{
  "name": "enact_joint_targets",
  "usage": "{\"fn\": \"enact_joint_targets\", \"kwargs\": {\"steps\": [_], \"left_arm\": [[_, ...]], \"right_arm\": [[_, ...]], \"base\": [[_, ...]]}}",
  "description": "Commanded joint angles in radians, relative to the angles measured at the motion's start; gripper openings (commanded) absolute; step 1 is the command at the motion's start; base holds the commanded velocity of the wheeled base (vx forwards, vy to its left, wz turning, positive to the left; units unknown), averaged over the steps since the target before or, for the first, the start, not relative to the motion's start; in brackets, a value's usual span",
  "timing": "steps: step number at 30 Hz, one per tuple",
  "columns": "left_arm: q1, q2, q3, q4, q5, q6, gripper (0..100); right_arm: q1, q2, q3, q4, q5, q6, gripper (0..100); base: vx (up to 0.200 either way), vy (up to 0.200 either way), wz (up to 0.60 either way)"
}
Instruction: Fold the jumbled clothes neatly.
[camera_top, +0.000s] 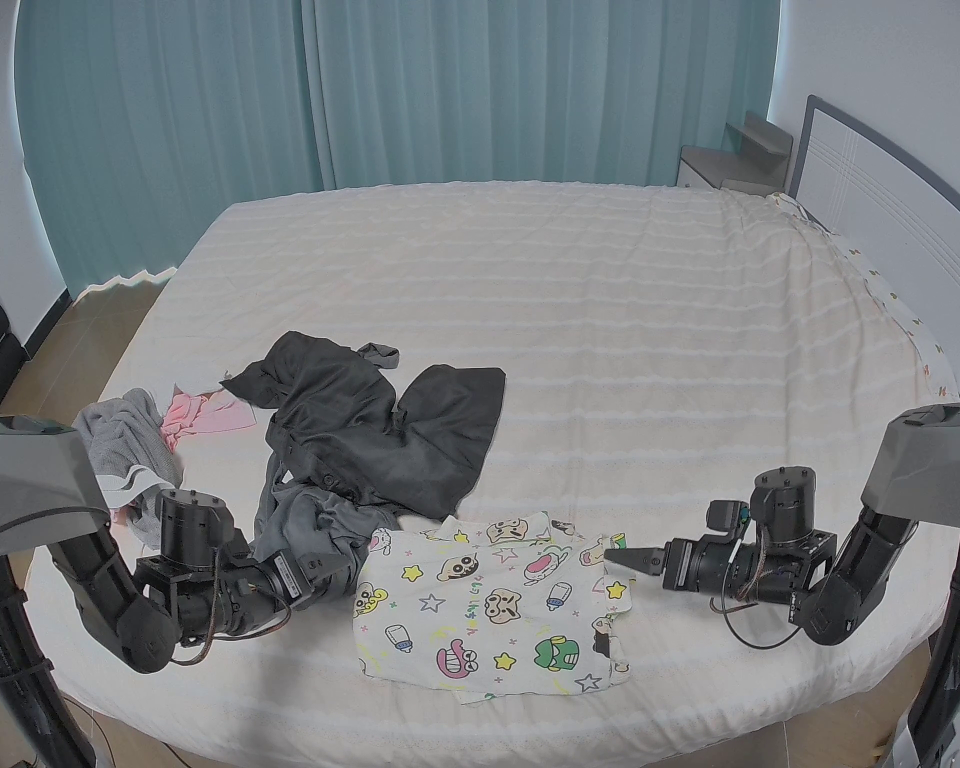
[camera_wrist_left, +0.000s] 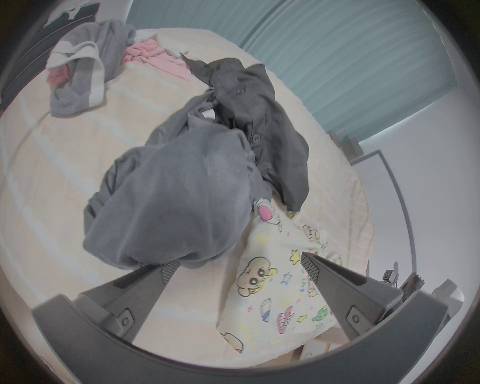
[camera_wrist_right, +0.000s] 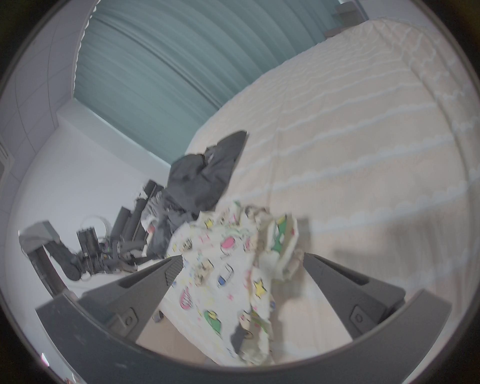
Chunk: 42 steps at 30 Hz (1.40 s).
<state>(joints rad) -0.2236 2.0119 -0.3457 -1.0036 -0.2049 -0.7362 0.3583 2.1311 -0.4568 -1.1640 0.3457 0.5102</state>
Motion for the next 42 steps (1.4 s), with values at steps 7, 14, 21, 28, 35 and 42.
{"fn": "enact_joint_targets", "kwargs": {"steps": [7,14,21,28,35,42], "left_arm": [[0.127,-0.400,0.214,-0.003,-0.211,-0.189,100],[0.132,-0.458,0.314,-0.003,-0.234,-0.198,100],[0.148,-0.429,0.321,-0.003,-0.220,-0.201,100],[0.148,-0.415,0.321,-0.003,-0.223,-0.201,100],[0.148,-0.417,0.323,-0.003,-0.223,-0.201,100],[0.147,-0.417,0.323,-0.003,-0.225,-0.201,100]], "right_arm": [[0.133,-0.086,-0.174,0.106,-0.022,0.114,100],[0.215,0.107,-0.329,0.227,-0.044,0.122,100],[0.159,0.273,-0.450,0.303,-0.048,0.120,100],[0.085,0.293,-0.526,0.290,-0.065,0.160,100],[0.085,0.283,-0.513,0.204,-0.120,0.202,100],[0.093,0.136,-0.401,0.195,-0.143,0.208,100]], "base": [[0.000,0.000,0.00],[0.000,0.000,0.00],[0.000,0.000,0.00],[0.000,0.000,0.00],[0.000,0.000,0.00],[0.000,0.000,0.00]]}}
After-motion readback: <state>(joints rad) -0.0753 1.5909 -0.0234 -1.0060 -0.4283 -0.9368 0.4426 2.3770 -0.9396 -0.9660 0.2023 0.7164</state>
